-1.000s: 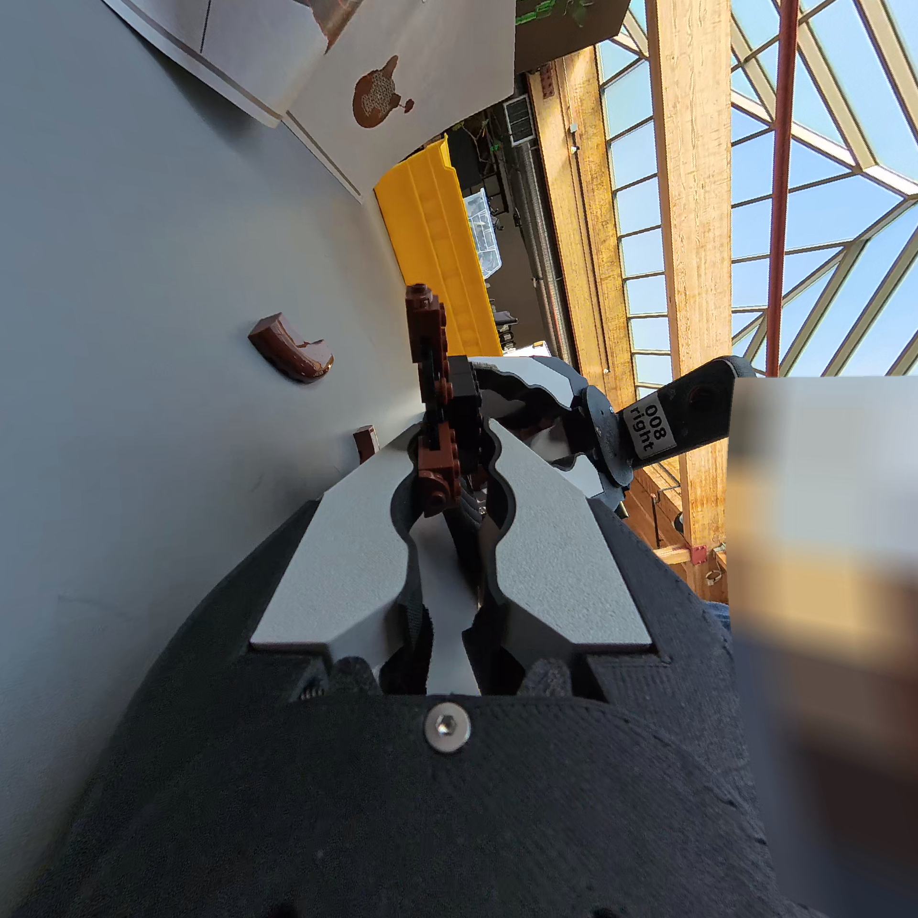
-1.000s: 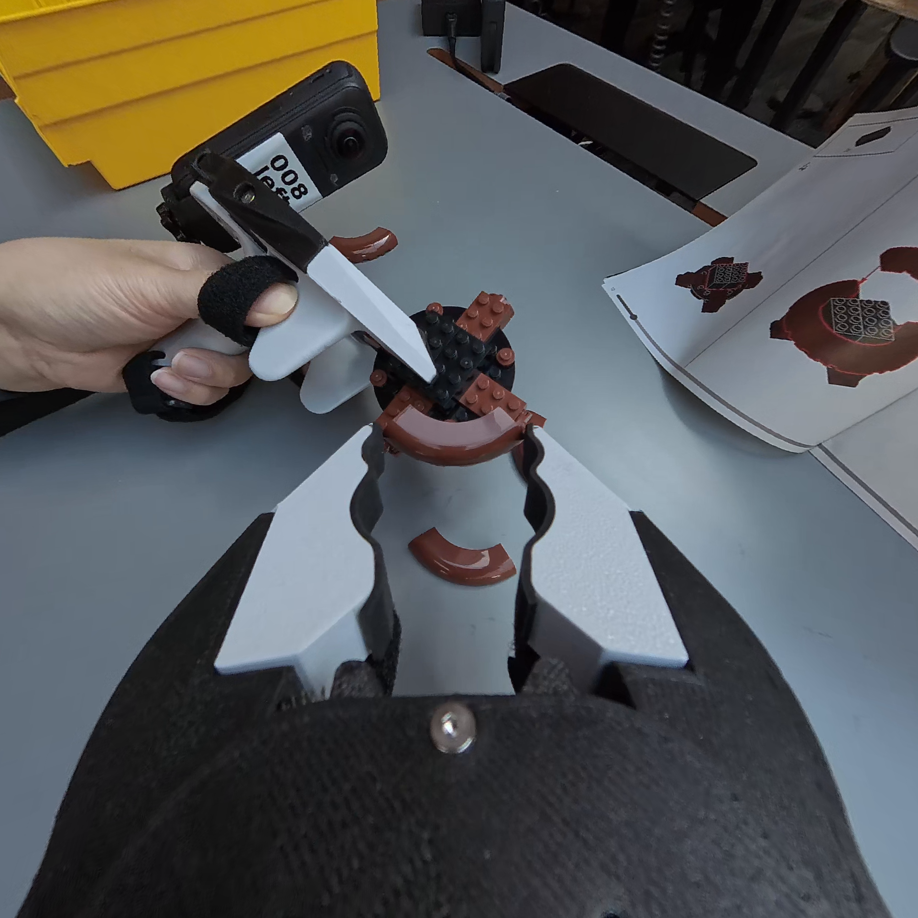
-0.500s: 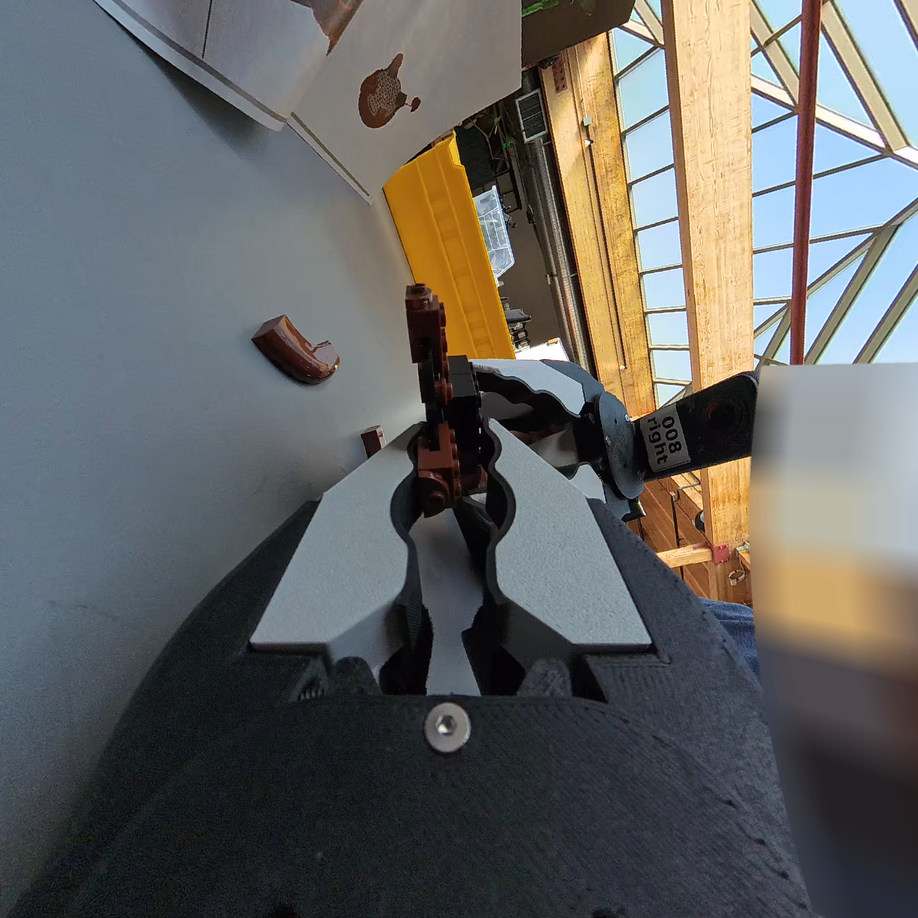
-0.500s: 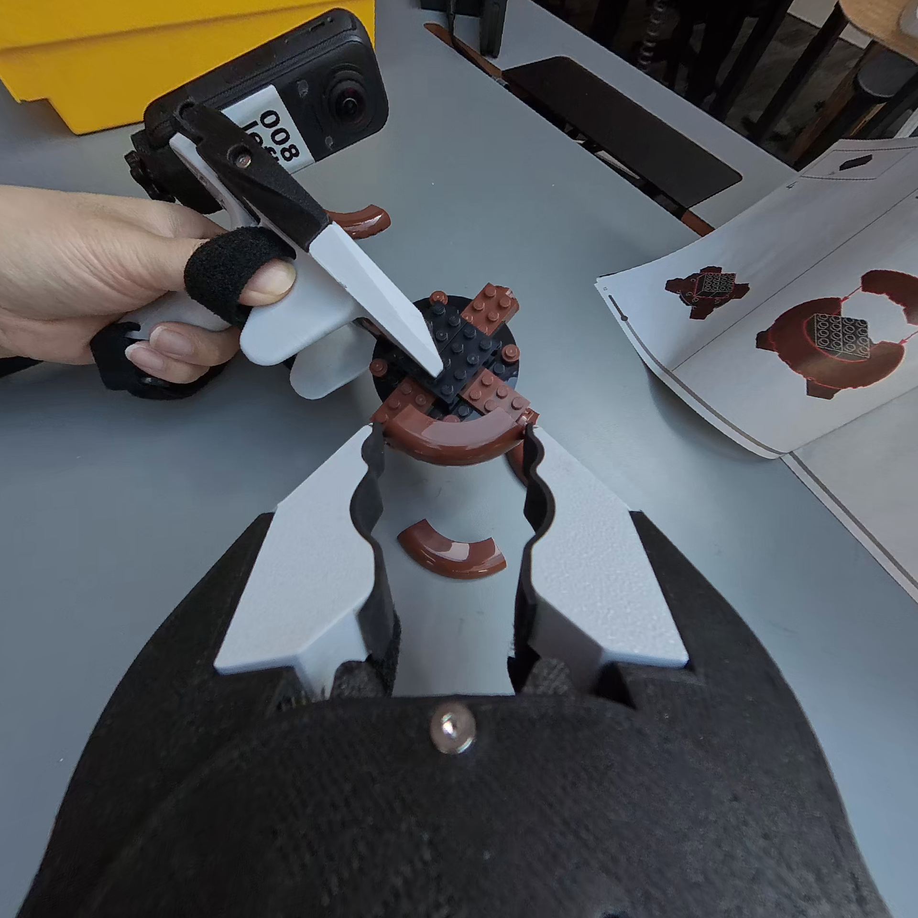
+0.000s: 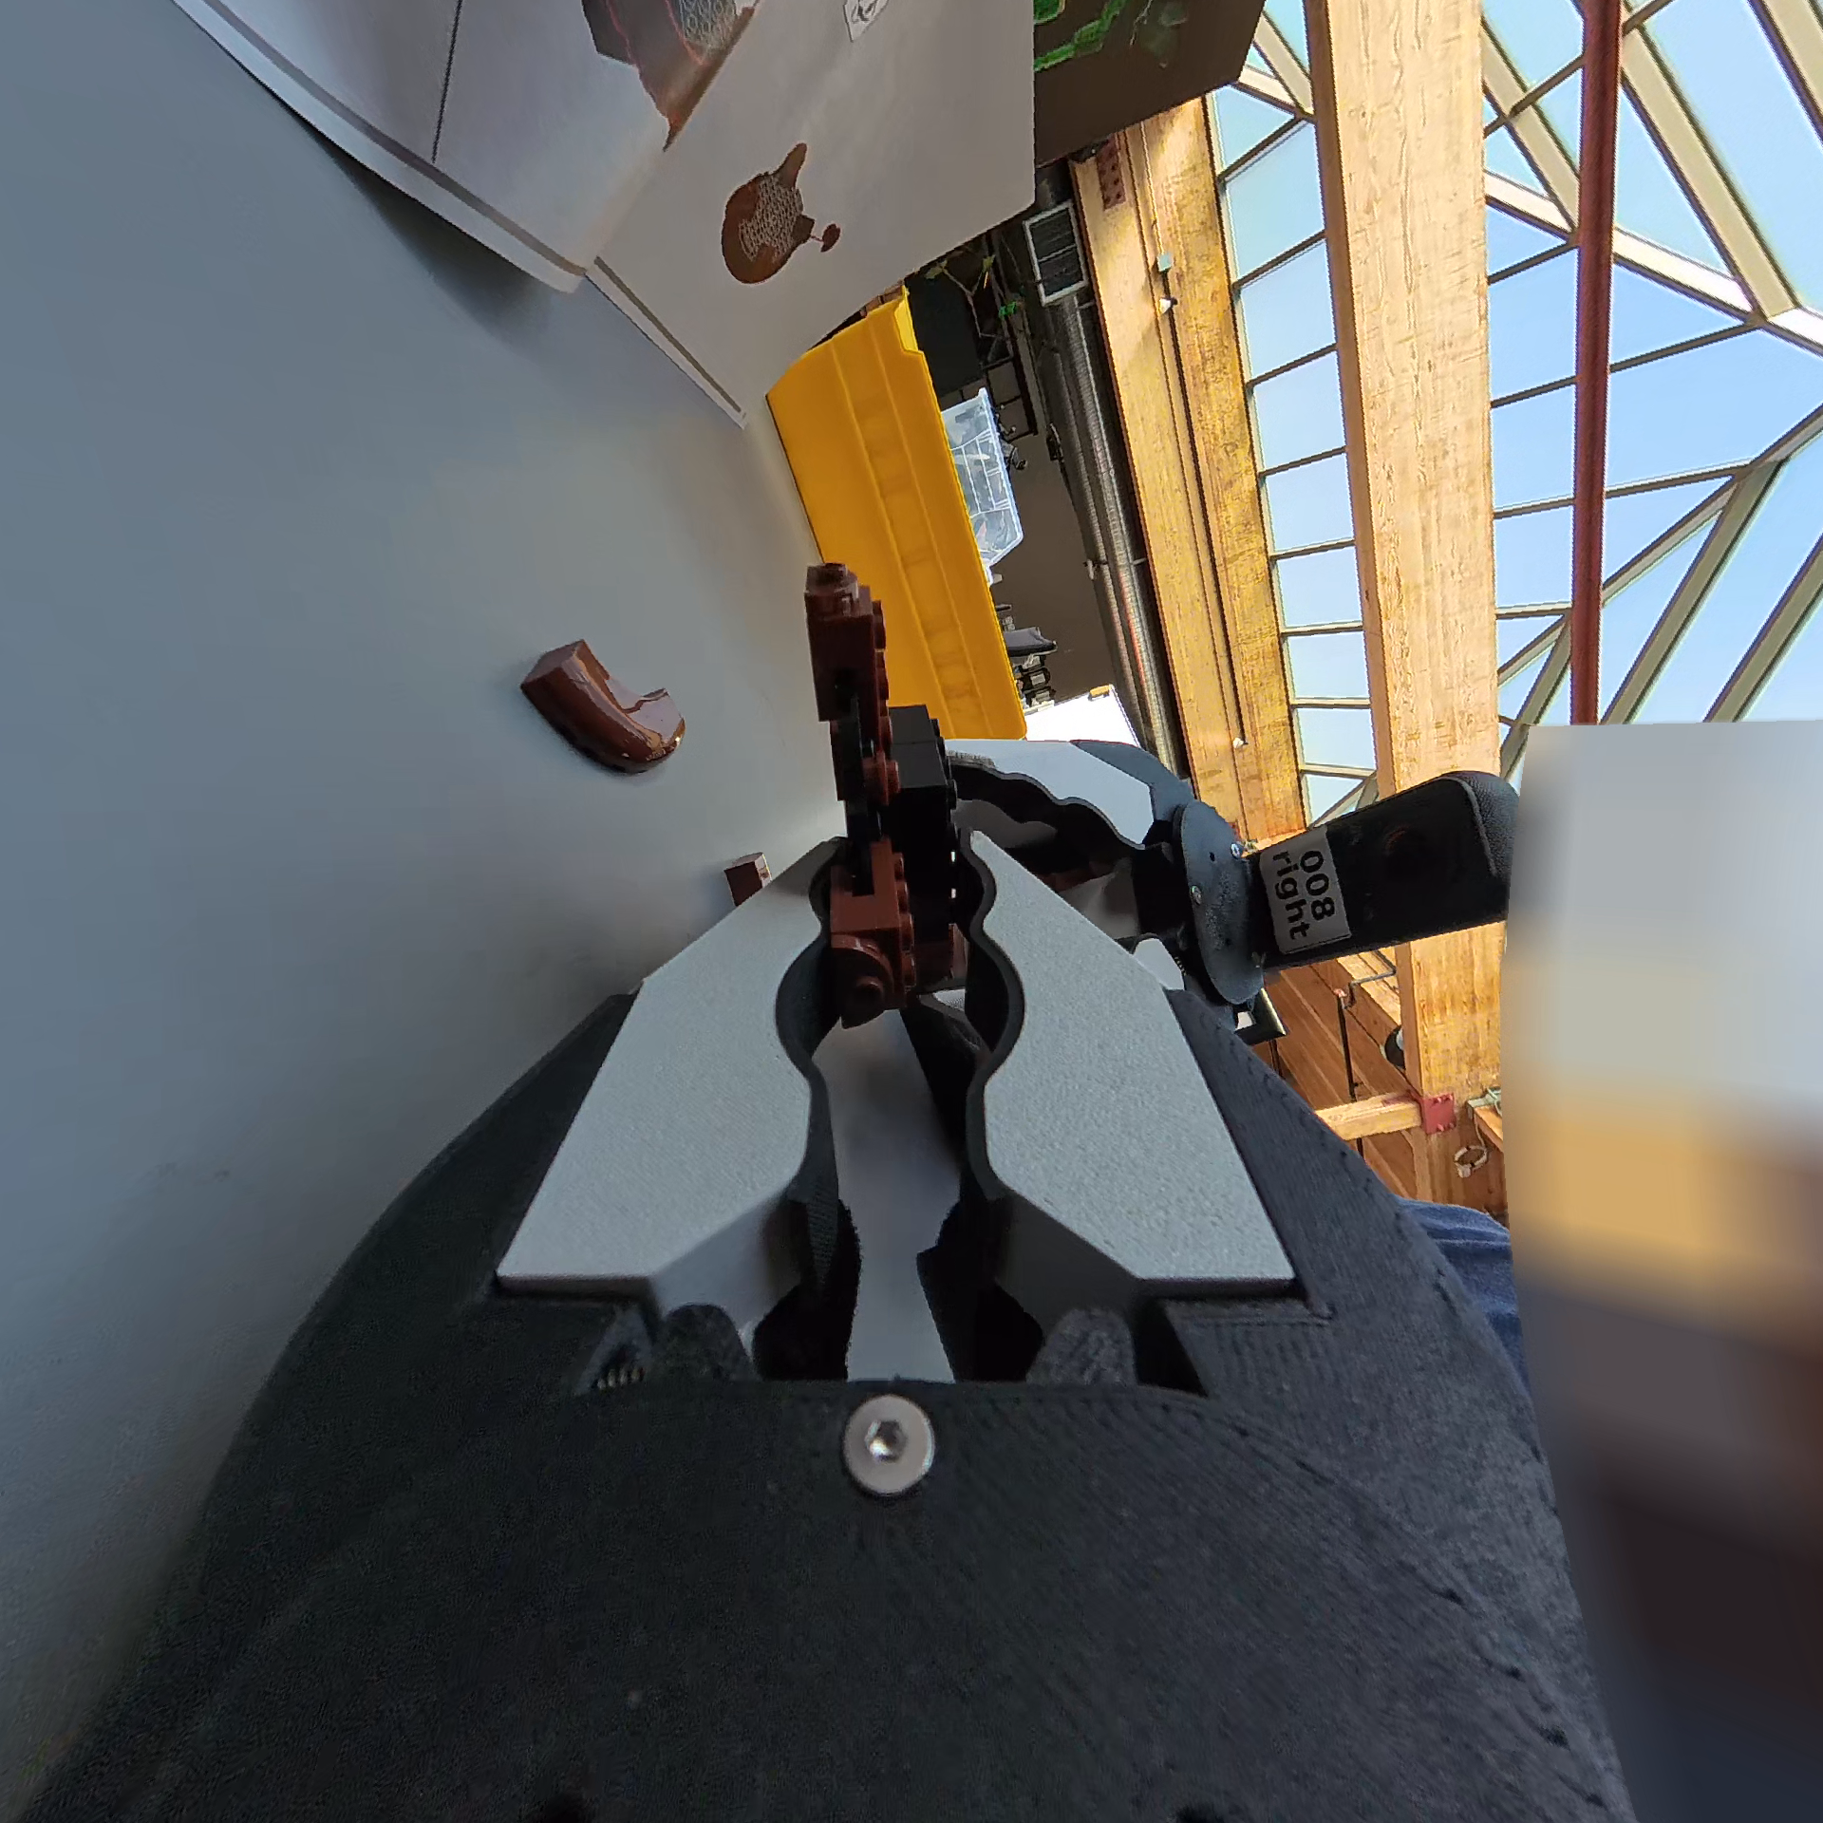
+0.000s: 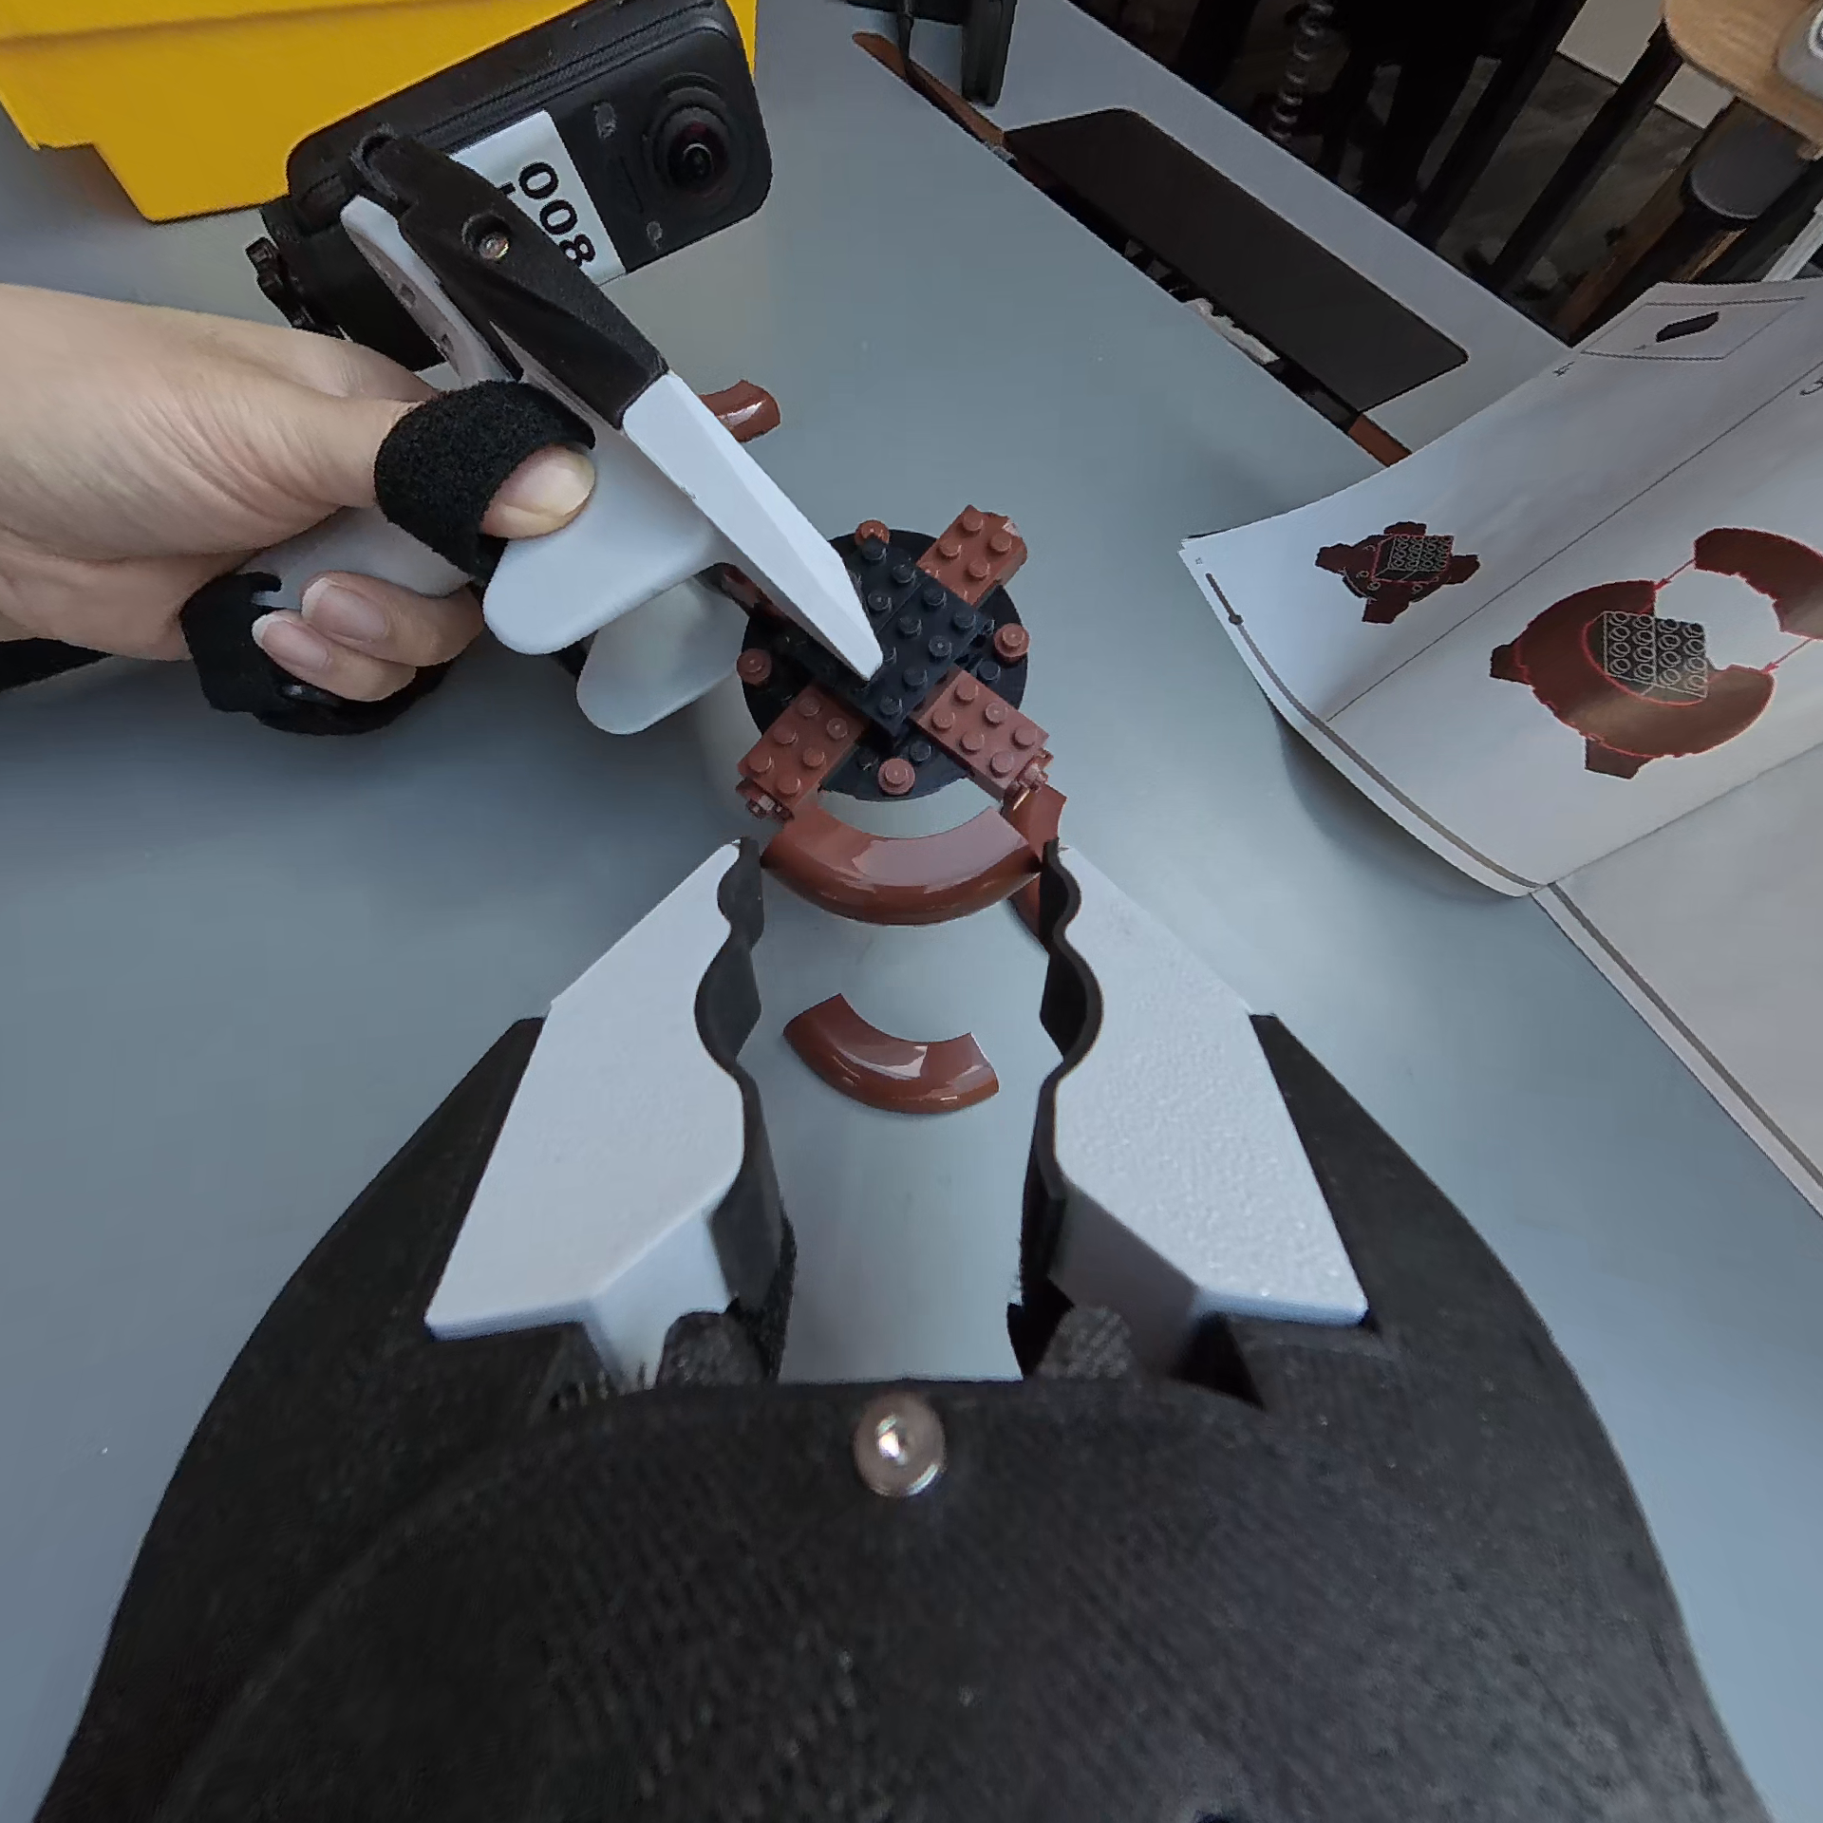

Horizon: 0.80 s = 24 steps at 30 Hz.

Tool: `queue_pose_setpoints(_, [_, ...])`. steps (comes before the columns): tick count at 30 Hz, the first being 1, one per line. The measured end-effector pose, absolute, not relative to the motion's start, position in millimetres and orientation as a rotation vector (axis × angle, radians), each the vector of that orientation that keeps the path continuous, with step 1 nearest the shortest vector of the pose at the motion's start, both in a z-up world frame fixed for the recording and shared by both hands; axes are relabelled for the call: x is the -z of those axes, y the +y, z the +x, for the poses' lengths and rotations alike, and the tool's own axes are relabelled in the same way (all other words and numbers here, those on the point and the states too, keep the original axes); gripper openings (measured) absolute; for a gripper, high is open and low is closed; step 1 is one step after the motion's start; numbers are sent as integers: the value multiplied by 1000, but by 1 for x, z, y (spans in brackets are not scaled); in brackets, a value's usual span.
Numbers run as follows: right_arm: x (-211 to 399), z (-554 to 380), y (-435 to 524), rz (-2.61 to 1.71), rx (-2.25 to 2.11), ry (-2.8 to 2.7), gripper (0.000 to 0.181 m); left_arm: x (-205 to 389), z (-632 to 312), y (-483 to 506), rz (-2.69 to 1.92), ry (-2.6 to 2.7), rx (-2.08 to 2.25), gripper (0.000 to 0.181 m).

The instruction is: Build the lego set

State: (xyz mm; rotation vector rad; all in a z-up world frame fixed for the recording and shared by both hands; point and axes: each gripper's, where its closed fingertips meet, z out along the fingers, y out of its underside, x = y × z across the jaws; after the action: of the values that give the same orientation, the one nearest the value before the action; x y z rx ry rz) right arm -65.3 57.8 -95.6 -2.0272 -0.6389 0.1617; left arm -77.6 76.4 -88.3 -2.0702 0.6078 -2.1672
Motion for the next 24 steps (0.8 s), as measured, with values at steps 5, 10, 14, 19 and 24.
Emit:
queue_pose_setpoints(5, [95,-64,57,-2025,-187,-627,56,89,-78,77,-2072,606,2170,18])
queue_pose_setpoints(10, [96,-62,56,-2026,-184,-627,56,90,-78,77,-2076,598,2177,18])
queue_pose_setpoints(14, [96,-60,56,-2025,-185,-623,56,91,-79,78,-2078,586,2185,17])
queue_pose_setpoints(19, [95,-59,55,-2025,-199,-616,56,91,-79,78,-2079,581,2186,17])
queue_pose_setpoints(24, [96,-59,54,-2031,-221,-610,56,91,-80,79,-2079,568,2200,18])
